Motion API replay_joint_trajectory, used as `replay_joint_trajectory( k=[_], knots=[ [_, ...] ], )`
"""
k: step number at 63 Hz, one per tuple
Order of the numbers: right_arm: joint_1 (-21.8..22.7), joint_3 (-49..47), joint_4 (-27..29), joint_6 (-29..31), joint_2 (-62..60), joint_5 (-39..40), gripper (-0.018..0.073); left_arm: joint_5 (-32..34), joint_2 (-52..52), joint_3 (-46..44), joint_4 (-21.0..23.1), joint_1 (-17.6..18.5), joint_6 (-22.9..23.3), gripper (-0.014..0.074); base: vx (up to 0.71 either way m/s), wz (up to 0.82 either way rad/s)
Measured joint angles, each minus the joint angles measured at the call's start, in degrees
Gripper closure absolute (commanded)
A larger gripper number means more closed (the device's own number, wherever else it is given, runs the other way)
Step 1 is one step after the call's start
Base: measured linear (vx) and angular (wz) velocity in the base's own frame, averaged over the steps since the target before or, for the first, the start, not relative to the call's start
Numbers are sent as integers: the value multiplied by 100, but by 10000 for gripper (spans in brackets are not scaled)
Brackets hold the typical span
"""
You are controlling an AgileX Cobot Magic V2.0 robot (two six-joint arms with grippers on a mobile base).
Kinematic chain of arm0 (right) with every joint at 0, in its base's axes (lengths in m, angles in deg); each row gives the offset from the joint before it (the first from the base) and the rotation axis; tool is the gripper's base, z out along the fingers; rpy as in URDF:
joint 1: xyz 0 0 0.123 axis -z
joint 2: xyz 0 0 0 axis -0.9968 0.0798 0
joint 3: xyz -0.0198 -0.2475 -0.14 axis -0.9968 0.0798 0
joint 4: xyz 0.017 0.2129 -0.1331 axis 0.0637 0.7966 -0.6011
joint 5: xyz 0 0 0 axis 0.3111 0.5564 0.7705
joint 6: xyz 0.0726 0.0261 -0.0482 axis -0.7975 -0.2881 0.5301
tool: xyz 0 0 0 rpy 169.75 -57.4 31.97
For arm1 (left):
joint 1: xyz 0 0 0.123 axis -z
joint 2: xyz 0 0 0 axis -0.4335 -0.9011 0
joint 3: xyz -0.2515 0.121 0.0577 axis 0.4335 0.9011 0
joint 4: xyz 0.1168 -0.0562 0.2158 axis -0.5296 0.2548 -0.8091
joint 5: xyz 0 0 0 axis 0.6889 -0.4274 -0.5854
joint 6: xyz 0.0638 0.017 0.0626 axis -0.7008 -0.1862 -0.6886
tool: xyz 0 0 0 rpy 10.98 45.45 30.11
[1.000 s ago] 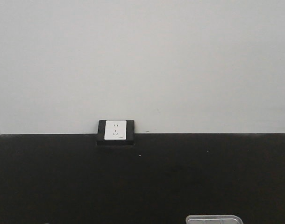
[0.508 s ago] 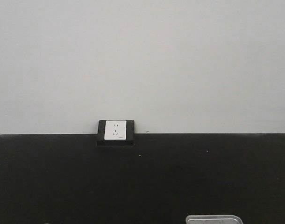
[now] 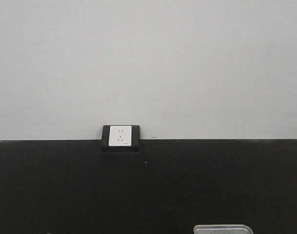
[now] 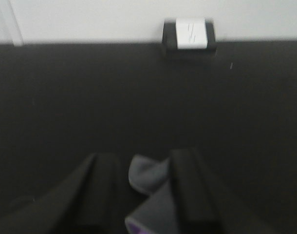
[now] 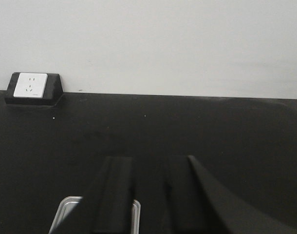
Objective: Wipe beaker with gray cloth and return to tray
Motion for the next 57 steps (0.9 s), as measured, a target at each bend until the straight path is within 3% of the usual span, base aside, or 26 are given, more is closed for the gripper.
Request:
replay_joint_trajectory(
  k=[5, 12, 22, 29, 44, 49, 57],
  knots=[
    [0, 12, 0, 0, 0, -24, 65, -77, -334, 0, 107, 0, 20, -62, 0, 0],
    [0, 12, 0, 0, 19, -74, 21, -79, -889, 0, 462, 0, -75, -61, 0, 0],
    [0, 12, 0, 0, 19, -81, 17, -428, -1923, -251, 1369, 0, -752, -31, 0, 0],
    [0, 12, 0, 0, 19, -81, 18, -571, -2650, -734, 1661, 39, -942, -4, 0, 0],
    [0, 12, 0, 0, 19, -86, 18, -575, -4072, -1844, 1593, 710, -976, 11, 0, 0],
    [0, 12, 0, 0, 19, -92, 18, -575, -4456, -2009, 1344, 877, -834, 11, 0, 0],
    [0, 12, 0, 0, 19, -181, 18, -686, -4983, -2103, 488, 983, -248, 11, 0, 0]
  ],
)
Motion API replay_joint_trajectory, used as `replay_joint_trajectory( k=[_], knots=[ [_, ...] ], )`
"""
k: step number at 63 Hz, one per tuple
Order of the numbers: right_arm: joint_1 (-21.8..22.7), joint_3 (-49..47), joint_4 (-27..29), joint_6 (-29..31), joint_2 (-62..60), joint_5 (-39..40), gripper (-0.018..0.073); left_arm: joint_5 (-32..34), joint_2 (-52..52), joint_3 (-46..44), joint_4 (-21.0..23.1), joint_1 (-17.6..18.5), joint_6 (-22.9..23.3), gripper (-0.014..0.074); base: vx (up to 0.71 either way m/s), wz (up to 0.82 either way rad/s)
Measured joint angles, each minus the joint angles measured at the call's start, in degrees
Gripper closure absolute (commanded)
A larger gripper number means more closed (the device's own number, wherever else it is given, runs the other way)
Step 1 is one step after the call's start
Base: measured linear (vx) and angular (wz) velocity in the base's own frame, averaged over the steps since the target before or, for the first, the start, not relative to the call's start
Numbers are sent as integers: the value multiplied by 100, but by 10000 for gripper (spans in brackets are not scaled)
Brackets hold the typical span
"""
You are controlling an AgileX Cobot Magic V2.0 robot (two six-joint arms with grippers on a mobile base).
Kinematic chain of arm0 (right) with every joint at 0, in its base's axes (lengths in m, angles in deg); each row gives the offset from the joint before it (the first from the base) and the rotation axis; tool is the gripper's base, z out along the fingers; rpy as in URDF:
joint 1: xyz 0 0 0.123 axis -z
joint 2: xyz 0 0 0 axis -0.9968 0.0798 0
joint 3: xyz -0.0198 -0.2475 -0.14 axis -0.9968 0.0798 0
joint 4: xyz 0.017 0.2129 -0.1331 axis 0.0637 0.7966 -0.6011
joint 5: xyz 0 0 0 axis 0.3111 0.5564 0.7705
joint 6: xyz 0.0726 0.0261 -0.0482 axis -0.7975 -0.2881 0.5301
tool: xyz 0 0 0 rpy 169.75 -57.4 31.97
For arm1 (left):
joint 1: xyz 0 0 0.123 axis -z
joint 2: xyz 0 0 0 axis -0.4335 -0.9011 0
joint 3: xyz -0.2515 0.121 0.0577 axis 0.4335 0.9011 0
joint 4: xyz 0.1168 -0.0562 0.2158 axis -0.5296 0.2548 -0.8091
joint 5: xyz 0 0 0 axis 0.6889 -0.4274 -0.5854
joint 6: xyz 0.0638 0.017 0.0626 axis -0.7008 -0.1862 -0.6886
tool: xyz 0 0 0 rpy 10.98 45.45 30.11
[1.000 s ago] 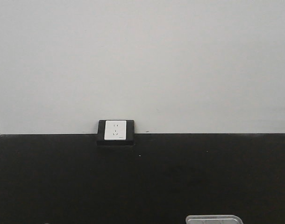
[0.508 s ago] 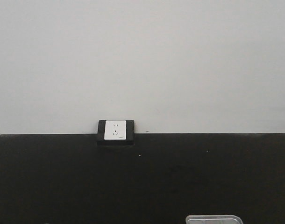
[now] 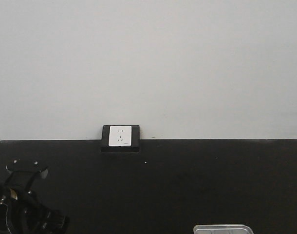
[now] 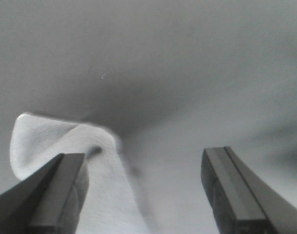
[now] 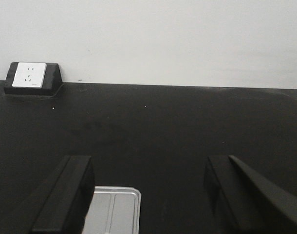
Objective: Wipe beaker with gray cloth and return to tray
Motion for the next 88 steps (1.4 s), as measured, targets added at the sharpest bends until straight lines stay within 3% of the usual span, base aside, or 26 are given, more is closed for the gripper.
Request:
replay_joint_trajectory(
  k=[9, 22, 32, 43, 53, 62, 76, 88],
  knots=[
    [0, 0, 0, 0, 0, -79, 18, -40, -452, 0, -475, 0, 586, 11, 0, 0],
    [0, 0, 0, 0, 0, -86, 18, 133, -901, 0, -529, 0, 719, 74, 0, 0],
    [0, 0, 0, 0, 0, -102, 18, 114, -932, -7, -529, 0, 719, 281, 0, 0],
    [0, 0, 0, 0, 0, -128, 18, 125, -932, -49, -529, 2, 719, 602, 0, 0],
    [0, 0, 33, 0, 14, -294, 18, -36, -896, -49, -529, 2, 679, 603, 0, 0],
    [0, -137, 38, 0, 363, -911, 18, -279, -478, -49, -534, 2, 390, 602, 0, 0],
    [0, -971, 82, 219, 1831, -2086, 27, -147, 829, -49, -534, 2, 257, 602, 0, 0],
    [0, -1718, 394, 808, 3100, -2708, 40, 8, 1689, -49, -534, 2, 250, 602, 0, 0]
  ],
)
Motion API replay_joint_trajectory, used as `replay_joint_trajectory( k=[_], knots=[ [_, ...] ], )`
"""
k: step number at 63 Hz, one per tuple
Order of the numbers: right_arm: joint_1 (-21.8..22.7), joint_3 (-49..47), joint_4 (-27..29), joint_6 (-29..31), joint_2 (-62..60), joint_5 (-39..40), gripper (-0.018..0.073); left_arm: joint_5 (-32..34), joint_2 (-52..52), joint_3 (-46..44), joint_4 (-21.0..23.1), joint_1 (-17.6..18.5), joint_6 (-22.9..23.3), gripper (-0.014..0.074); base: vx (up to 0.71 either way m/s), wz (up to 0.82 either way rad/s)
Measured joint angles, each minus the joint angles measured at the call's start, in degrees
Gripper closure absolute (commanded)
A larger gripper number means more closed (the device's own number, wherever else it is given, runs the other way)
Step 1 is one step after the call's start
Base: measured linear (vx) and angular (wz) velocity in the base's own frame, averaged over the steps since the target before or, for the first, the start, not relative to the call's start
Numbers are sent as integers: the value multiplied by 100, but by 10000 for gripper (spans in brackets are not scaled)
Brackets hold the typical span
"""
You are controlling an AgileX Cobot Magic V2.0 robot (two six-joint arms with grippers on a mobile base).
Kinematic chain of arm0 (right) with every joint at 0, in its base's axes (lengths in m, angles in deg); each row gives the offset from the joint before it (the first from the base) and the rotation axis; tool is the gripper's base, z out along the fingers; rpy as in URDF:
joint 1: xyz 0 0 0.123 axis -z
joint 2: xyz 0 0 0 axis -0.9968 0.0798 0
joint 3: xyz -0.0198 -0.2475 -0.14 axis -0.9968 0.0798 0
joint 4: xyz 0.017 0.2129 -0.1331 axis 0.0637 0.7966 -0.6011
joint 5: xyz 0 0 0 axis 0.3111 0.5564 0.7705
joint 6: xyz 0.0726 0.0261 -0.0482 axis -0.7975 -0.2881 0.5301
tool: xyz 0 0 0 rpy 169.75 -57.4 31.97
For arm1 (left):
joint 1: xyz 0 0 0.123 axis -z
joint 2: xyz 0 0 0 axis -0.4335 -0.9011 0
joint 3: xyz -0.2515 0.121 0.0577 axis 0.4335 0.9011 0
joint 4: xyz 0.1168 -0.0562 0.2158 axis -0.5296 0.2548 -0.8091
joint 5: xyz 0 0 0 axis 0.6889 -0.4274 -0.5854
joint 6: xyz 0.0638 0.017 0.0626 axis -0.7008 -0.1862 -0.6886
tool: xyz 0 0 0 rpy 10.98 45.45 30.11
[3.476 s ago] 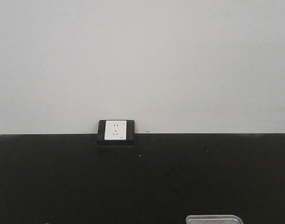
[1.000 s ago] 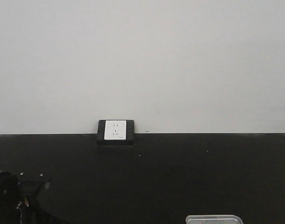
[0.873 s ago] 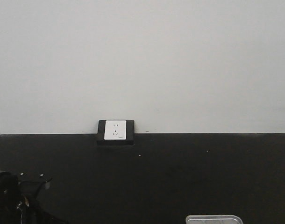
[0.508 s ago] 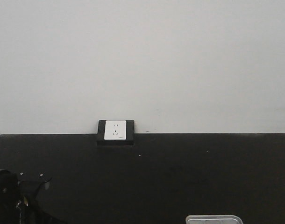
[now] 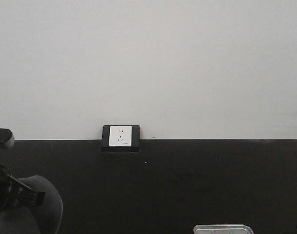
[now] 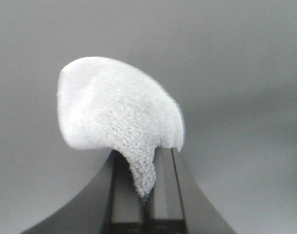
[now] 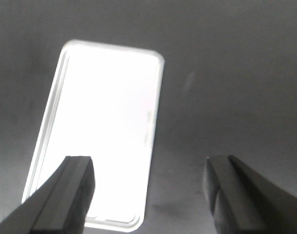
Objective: Wipe beaker with gray cloth and return to tray
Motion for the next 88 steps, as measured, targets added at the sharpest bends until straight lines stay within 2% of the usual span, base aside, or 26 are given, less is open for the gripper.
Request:
replay_joint_trajectory(
  k=[12, 24, 48, 66, 88],
  knots=[
    [0, -475, 132, 156, 1039, -378, 40, -124, 287, 0, 0, 0, 0, 602, 0, 0],
    [0, -564, 448, 343, 1883, -435, 40, -145, 290, 165, 0, 0, 0, 602, 0, 0],
    [0, -592, 503, 401, 2726, -230, 40, -148, 290, 693, 0, 0, 0, 602, 0, 0],
    [0, -592, 503, 401, 3160, -60, 44, -145, 326, 751, 0, 0, 0, 602, 0, 0],
    [0, -592, 527, 401, 3410, 86, 168, -145, 326, 751, 0, 0, 0, 602, 0, 0]
  ],
)
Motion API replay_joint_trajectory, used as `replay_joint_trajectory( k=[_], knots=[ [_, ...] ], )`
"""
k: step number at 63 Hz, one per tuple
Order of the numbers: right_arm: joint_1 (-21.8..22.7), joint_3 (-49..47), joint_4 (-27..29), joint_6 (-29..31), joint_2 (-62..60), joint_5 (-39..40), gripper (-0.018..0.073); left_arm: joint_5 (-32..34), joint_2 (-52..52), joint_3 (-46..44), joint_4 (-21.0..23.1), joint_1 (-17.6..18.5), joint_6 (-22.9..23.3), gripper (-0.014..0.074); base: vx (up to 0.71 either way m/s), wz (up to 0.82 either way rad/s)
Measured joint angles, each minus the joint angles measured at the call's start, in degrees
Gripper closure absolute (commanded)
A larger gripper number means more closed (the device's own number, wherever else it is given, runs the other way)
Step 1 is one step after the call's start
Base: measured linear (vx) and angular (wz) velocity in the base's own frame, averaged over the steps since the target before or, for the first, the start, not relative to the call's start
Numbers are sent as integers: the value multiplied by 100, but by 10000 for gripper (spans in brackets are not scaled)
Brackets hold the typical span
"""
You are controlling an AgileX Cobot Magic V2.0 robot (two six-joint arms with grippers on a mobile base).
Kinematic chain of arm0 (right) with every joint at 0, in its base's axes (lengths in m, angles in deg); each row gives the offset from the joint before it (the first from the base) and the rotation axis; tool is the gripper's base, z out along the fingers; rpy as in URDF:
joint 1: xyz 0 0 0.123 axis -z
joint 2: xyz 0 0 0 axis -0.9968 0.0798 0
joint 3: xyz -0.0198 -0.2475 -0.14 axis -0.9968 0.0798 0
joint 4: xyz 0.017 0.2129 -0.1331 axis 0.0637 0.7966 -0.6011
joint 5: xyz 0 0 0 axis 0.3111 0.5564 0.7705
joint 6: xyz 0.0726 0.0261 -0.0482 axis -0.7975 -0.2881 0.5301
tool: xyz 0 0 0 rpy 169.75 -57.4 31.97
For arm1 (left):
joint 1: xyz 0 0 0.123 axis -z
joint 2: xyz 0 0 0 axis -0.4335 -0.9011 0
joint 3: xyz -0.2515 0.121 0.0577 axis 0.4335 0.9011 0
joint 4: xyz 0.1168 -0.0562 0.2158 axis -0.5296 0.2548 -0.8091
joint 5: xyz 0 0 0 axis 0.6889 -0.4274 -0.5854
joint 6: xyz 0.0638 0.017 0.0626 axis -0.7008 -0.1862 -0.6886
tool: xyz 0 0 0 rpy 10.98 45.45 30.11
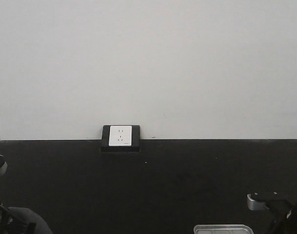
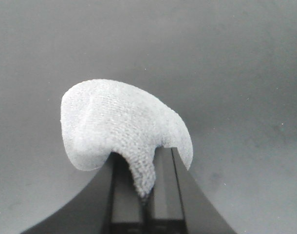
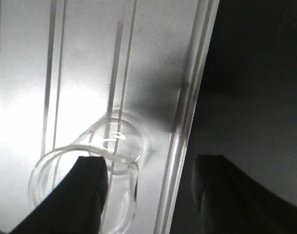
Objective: Wipe beaker with gray cloth and return to tray
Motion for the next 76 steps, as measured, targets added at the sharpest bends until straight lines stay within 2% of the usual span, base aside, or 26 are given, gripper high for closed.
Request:
replay_joint_trajectory(
  k=[16, 37, 60, 69, 76],
  knots=[
    [0, 0, 158, 0, 95, 0, 239, 0, 0, 0, 0, 0, 0, 602, 0, 0],
    [0, -16, 382, -6, 102, -111, 442, 0, 0, 0, 0, 0, -18, 602, 0, 0],
    [0, -16, 388, -6, 107, -134, 573, 0, 0, 0, 0, 0, -72, 602, 0, 0],
    [0, -16, 469, -6, 100, -104, 571, 291, 0, 0, 41, 0, -72, 602, 0, 0],
    [0, -16, 675, 54, -54, -87, 571, 516, 0, 0, 409, 0, -124, 602, 0, 0]
  ],
)
